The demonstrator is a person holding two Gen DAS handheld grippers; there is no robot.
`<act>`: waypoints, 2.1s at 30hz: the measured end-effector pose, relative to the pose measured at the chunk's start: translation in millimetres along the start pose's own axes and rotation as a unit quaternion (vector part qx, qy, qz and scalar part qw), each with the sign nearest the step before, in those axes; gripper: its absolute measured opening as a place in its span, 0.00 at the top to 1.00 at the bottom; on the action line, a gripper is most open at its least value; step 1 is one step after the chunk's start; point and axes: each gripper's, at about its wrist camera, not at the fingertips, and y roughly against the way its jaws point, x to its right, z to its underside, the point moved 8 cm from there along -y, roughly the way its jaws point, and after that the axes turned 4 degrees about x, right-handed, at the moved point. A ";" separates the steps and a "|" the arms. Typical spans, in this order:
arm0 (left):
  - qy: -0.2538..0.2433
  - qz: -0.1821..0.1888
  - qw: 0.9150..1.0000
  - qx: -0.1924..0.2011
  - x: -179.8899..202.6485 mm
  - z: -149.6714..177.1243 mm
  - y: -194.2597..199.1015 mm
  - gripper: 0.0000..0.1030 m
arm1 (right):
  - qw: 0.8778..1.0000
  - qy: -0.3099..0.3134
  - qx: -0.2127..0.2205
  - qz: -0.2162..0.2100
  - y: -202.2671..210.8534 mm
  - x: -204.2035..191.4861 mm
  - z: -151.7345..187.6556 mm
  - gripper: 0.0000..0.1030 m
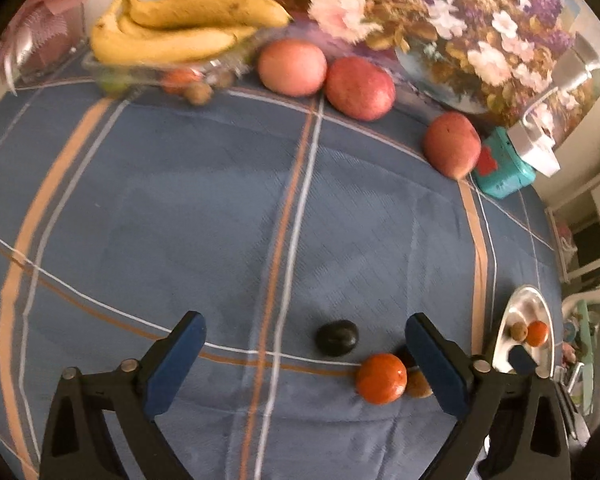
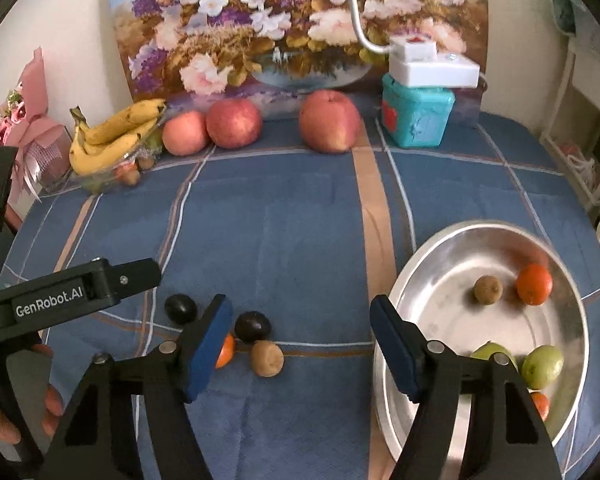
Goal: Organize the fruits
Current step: 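Move both open tools back over the loose fruits on the cloth, then grasp the brown kiwi with the right tool while the left tool grasps a dark plum, then carry the kiwi and plum to the steel plate and release both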
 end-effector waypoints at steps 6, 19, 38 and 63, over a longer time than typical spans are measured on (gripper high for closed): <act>0.009 0.010 0.999 -0.036 4.2 13.6 -20.4 0.21 | 0.999 -0.004 -0.038 -0.005 -16.8 1.1 16.7 0.40; 0.027 0.025 0.999 -0.032 5.5 11.2 -19.8 0.51 | 0.996 -0.038 -0.076 -0.033 -31.0 -5.5 37.0 0.53; 0.027 0.045 0.998 -0.034 10.3 12.9 -17.2 0.74 | 0.992 -0.056 -0.090 -0.074 -38.1 -20.7 45.9 0.66; 0.005 0.075 0.997 0.006 57.3 3.4 18.3 0.74 | 0.991 -0.117 -0.005 -0.071 10.0 28.5 6.4 0.75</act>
